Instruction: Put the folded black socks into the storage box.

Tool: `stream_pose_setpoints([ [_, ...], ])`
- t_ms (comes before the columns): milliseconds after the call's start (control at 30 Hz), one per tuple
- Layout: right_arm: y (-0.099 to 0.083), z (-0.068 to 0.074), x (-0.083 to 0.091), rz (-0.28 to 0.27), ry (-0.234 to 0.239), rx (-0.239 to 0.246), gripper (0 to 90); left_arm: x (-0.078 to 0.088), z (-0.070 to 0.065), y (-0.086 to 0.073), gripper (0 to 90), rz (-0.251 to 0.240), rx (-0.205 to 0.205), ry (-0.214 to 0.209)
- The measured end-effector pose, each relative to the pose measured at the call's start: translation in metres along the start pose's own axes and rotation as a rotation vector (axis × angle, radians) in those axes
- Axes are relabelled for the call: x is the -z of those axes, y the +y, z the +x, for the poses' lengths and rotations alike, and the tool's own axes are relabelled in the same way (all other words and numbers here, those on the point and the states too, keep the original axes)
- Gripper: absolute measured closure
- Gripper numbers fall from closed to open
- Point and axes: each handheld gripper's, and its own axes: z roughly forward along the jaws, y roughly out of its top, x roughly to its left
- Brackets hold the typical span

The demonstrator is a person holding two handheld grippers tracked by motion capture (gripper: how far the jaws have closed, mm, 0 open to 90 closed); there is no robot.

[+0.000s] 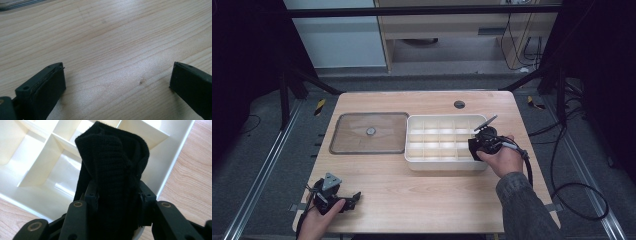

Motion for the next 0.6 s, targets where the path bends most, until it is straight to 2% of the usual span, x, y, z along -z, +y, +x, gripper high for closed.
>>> stream_pose_setpoints([
  [333,-0.0013,0.0019,-0.0006,0.001,-0.005,0.005,60.5,0.0,-0.0002,0.0001,0.0,0.001,-0.003,-0.001],
  [600,-0.0018,0.0032,0.0048,-0.026,-0.012,0.017,53.9,0.0,-0.0003,0.0001,0.0,0.001,-0.005,-0.004],
])
